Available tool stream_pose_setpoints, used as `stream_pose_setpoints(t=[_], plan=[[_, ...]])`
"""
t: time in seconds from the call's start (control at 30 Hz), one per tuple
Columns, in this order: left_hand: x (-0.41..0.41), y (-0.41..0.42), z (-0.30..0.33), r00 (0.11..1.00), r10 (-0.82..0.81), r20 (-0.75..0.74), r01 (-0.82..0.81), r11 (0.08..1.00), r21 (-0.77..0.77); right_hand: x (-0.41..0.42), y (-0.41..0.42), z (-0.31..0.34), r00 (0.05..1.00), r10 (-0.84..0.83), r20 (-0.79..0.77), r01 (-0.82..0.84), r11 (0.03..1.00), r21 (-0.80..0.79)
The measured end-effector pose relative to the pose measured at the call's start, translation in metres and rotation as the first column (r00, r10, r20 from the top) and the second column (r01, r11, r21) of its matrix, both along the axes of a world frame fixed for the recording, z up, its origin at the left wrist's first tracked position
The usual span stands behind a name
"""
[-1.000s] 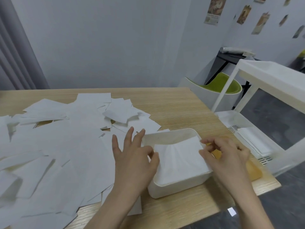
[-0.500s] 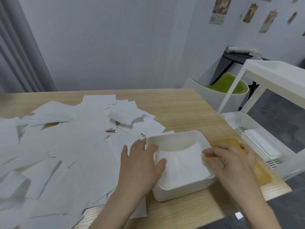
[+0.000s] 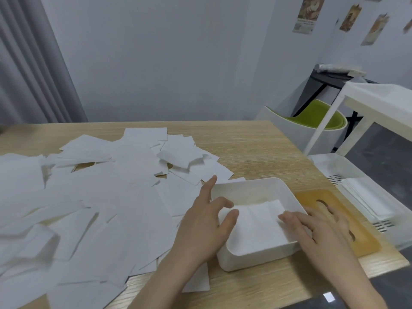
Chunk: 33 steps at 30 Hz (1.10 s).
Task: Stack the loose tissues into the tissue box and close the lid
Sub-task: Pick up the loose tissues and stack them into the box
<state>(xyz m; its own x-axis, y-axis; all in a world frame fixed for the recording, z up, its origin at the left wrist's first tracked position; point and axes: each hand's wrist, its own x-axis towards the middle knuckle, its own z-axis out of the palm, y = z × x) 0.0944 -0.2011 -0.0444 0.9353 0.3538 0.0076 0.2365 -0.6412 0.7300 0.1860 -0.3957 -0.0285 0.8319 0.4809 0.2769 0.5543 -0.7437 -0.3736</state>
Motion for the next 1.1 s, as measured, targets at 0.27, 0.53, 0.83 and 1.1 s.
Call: stream_pose_setpoints(t=[0.27,0.53,0.83,1.1], plan=[[0.007,0.001,-0.008,0.997,-0.01,0.076,0.015,0.998,-0.068,0.002,0.004,-0.008,1.0,0.004,-0.01,-0.003,0.992,0.127],[-0.02,0.018,-0.011,0.969,0.023,0.246,0.002,0.995,-0.101,-0.02,0.026,-0.005,0.974,0.054,0.22,-0.094,0.98,0.178],[-0.091,0.099,-0.039,0.837,0.378,0.396,-0.361,0.925,-0.12,-0.103,0.131,-0.017,0.88,0.475,-0.006,-0.418,0.78,0.465],[-0.125,0.134,-0.081,0.897,0.338,0.285,-0.358,0.934,0.017,-0.096,0.183,-0.057,0.839,0.286,-0.464,-0.156,0.942,0.298]])
